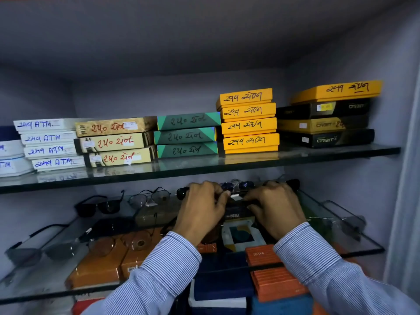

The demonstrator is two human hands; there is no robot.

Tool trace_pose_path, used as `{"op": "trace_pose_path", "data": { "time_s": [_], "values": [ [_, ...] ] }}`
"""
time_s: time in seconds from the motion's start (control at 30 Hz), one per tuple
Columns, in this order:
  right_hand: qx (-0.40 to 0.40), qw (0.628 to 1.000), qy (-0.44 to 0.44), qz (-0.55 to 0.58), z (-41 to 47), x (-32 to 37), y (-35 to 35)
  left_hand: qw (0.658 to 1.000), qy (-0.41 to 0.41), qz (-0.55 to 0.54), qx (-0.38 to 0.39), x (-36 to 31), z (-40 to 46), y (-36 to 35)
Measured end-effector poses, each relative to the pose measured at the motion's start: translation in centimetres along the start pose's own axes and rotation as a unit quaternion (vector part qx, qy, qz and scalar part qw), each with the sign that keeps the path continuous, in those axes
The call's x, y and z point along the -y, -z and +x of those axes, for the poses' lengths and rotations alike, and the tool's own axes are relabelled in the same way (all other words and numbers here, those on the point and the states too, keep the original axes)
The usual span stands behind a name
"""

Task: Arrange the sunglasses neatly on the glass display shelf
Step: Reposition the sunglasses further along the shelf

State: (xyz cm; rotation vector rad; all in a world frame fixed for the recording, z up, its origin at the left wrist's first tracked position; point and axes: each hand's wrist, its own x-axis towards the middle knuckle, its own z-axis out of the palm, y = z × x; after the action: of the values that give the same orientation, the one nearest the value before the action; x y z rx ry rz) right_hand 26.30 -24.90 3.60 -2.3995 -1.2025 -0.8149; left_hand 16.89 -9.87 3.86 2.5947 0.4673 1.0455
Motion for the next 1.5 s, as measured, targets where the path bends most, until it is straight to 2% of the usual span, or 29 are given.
{"op": "trace_pose_path", "data": {
  "time_s": [0.13, 0.23, 0.33, 0.4, 0.47, 0.53, 0.67, 0.77, 0.87, 1.03, 1.3, 1.5],
  "values": [
    [-0.065, 0.997, 0.024, -0.019, -1.5, -0.9, 0.0, 0.999, 0.018, -0.04, 0.018, -0.8, 0.3, -0.4],
    [-0.073, 0.996, 0.037, 0.022, -2.0, -1.9, -0.2, 0.997, -0.002, -0.06, 0.044, -1.6, 0.3, -0.3],
    [-0.061, 0.995, 0.044, 0.063, -2.2, -2.8, -0.2, 0.998, -0.022, -0.029, 0.056, -2.3, 0.0, -0.7],
    [-0.05, 0.99, 0.025, 0.128, -2.3, -3.2, 0.4, 0.998, -0.036, 0.003, 0.058, -2.5, -0.1, -0.6],
    [-0.062, 0.981, 0.001, 0.183, -2.1, -3.8, 1.1, 0.996, -0.049, 0.026, 0.065, -2.7, -0.2, -0.4],
    [-0.078, 0.979, -0.008, 0.186, -1.5, -4.6, 1.6, 0.995, -0.059, 0.033, 0.067, -2.9, -0.3, -0.2],
    [0.02, 0.981, -0.028, 0.189, -0.4, -5.8, 2.1, 0.994, -0.088, 0.039, 0.046, -3.5, -0.5, 0.1],
    [0.028, 0.981, -0.038, 0.189, 0.3, -6.1, 2.4, 0.994, -0.092, 0.043, 0.039, -3.6, -0.6, 0.2],
    [0.045, 0.981, -0.034, 0.185, 0.7, -6.2, 2.8, 0.996, -0.07, 0.048, 0.021, -3.4, -0.8, 0.0],
    [0.041, 0.976, -0.113, 0.18, 1.5, -6.5, 2.7, 0.999, 0.026, 0.031, -0.011, -2.7, -0.2, -0.2],
    [0.11, 0.964, -0.181, 0.158, 2.1, -7.8, 1.0, 0.994, 0.083, 0.057, 0.049, -1.7, 0.5, -2.0],
    [0.163, 0.962, -0.183, 0.121, 1.8, -8.5, -0.3, 0.987, 0.1, 0.08, 0.096, -1.0, 1.3, -2.9]
  ]
}}
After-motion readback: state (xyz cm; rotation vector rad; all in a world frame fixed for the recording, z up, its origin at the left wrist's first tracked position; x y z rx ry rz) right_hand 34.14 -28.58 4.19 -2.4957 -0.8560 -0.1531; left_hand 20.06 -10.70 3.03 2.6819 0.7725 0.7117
